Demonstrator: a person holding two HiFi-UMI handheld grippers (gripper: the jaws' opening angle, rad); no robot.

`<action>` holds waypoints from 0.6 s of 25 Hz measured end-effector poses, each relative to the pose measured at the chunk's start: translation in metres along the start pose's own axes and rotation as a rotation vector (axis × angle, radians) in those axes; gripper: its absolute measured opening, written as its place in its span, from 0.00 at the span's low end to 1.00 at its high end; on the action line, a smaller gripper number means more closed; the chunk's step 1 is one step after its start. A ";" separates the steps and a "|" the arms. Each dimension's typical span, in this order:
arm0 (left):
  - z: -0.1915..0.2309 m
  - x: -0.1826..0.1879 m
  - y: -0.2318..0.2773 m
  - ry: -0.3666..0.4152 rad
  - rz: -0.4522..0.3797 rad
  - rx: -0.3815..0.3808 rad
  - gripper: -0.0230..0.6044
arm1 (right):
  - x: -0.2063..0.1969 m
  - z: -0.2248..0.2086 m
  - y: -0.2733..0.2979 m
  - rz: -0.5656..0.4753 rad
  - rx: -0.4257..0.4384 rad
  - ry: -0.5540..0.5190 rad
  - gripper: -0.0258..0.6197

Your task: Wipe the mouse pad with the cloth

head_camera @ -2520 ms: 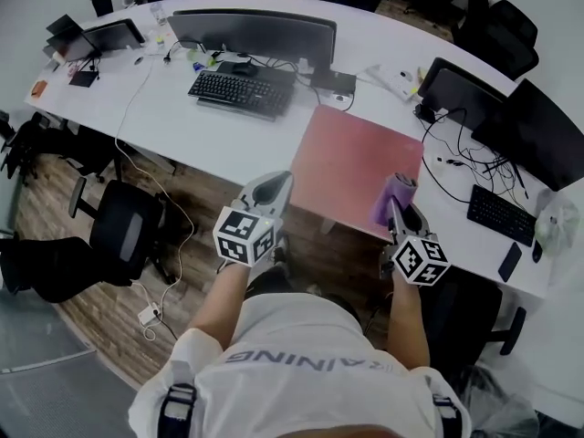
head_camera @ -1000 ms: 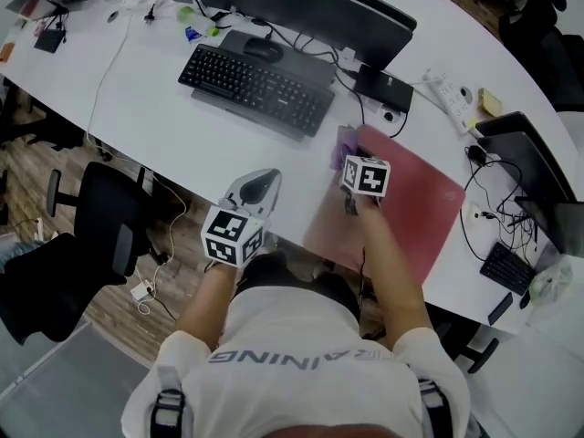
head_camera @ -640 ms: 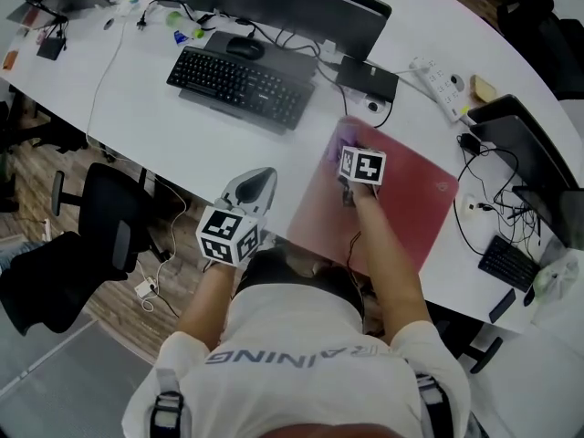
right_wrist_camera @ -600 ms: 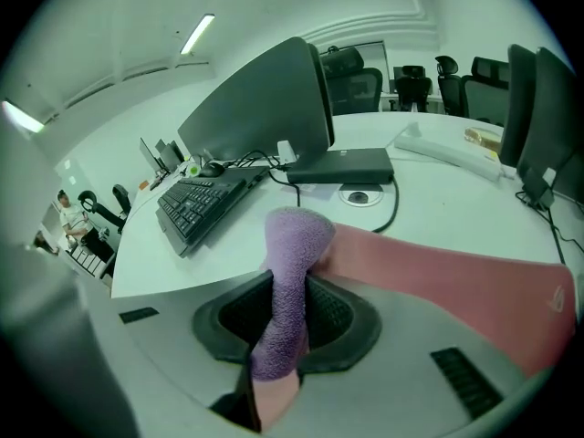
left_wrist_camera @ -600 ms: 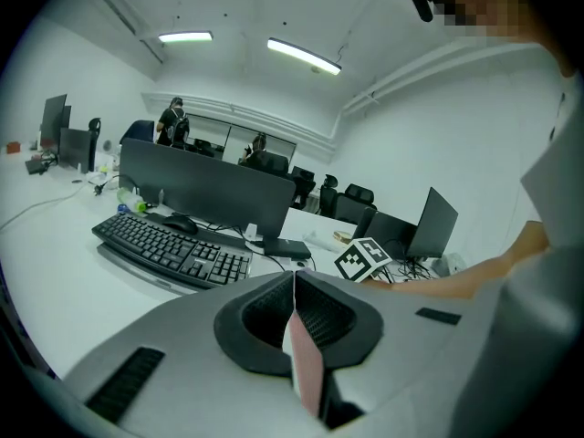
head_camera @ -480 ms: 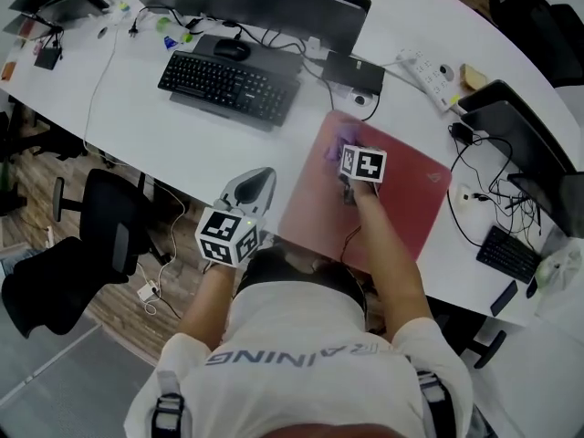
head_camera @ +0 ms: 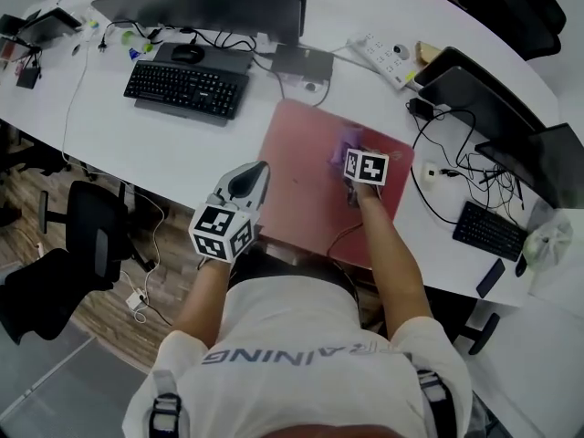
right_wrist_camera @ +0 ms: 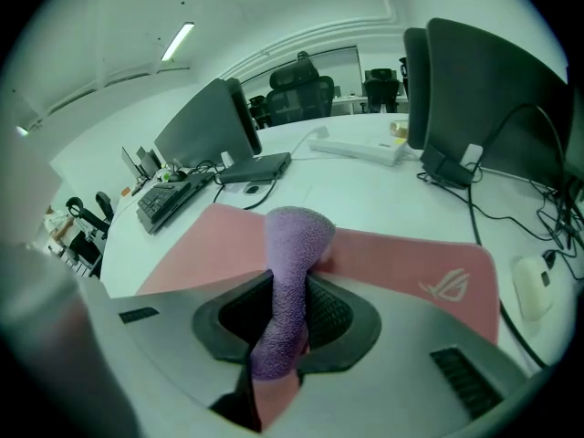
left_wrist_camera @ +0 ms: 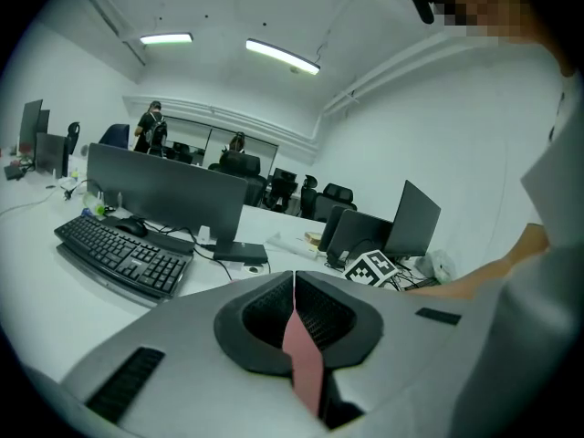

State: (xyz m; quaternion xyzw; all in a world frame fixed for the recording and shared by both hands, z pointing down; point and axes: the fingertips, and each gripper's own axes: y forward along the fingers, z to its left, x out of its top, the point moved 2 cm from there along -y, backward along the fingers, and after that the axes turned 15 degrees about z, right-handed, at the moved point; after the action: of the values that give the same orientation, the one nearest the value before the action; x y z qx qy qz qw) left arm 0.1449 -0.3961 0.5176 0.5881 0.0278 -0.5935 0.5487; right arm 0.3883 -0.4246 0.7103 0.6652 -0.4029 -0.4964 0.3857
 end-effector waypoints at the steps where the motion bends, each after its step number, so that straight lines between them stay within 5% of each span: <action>1: -0.008 0.000 0.003 0.006 -0.001 -0.003 0.09 | -0.003 -0.012 -0.004 -0.003 -0.008 0.004 0.19; 15: -0.077 -0.006 0.019 0.056 0.008 -0.034 0.09 | -0.063 -0.163 -0.063 -0.038 -0.202 0.062 0.19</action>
State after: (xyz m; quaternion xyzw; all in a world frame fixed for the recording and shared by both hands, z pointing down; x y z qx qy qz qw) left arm 0.2076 -0.3476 0.5105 0.5953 0.0509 -0.5741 0.5599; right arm 0.5445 -0.3248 0.7088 0.6455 -0.3259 -0.5207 0.4538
